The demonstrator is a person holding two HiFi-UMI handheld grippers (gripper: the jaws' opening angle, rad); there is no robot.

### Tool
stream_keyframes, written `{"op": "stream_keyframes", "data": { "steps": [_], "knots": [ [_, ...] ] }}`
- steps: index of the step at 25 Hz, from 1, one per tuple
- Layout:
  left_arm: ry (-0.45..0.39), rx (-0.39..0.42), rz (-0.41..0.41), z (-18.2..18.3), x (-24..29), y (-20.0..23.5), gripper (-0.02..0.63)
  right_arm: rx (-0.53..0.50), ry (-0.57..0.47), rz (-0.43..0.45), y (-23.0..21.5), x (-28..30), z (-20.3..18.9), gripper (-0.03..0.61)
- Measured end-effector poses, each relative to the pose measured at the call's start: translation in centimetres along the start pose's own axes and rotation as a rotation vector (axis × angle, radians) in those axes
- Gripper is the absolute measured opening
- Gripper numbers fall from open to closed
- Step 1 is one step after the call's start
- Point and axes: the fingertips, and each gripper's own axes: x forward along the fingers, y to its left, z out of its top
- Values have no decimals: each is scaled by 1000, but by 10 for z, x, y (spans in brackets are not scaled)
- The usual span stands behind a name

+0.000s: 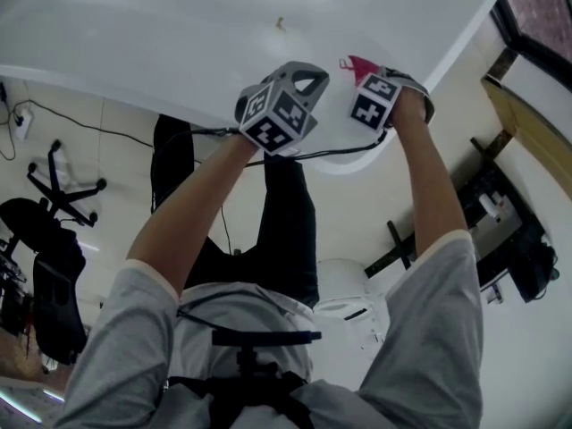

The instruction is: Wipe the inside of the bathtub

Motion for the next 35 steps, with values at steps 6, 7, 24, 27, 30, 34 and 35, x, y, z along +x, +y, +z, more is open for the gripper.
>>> {"op": "stream_keyframes", "data": {
  "steps": [6,7,24,27,30,34,35],
  "knots": [
    [28,37,-7,-2,10,3,6,-19,9,48,30,3,3,98],
    [30,41,-11,-1,11,3,6,-28,9,77,41,4,6,98],
    [85,50,-13,-27,26,37,6,52,79,20,3,35,26,98],
    [96,40,-15,-34,28,42,5,66,72,8,2,42,36,98],
    [106,31,-20,-39,34,44,6,60,57,39,17,43,45,97],
    [118,29,-22,-42,43,45,6,-22,51,141,58,44,57,97],
    [120,29,-22,-43,44,46,6,-47,53,165,67,45,60,97]
  ]
}}
